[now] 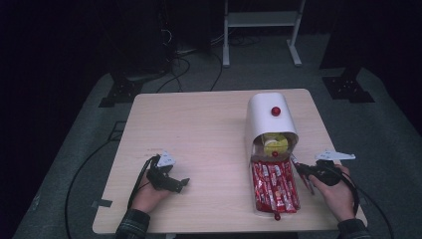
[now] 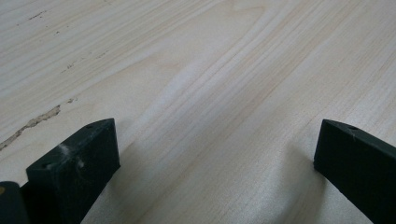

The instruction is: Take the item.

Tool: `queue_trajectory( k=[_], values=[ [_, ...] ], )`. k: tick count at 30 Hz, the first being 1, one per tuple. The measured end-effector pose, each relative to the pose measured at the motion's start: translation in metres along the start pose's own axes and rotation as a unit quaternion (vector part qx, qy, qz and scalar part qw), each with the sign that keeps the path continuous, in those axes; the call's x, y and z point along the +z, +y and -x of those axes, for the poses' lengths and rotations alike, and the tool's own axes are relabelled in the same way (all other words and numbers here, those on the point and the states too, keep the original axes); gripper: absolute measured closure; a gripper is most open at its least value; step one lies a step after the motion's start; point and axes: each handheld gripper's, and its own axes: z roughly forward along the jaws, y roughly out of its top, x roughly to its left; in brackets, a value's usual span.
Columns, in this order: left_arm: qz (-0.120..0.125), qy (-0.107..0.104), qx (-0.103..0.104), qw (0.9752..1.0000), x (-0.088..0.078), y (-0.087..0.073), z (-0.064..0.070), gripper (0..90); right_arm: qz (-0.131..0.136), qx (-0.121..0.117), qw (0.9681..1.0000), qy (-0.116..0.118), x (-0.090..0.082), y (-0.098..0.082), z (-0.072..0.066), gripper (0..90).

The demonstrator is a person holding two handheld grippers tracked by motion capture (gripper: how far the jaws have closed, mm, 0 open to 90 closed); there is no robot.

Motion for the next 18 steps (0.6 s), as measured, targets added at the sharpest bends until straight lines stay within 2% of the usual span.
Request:
queue_trajectory(
  k=[18],
  values=[
    [0.0, 0.0, 0.0, 1.0, 0.0, 0.0, 0.0, 0.0, -0.028, -0.001, 0.9995, -0.013, 0.0107, -0.0052, -0.0011, 82.8]
  ],
)
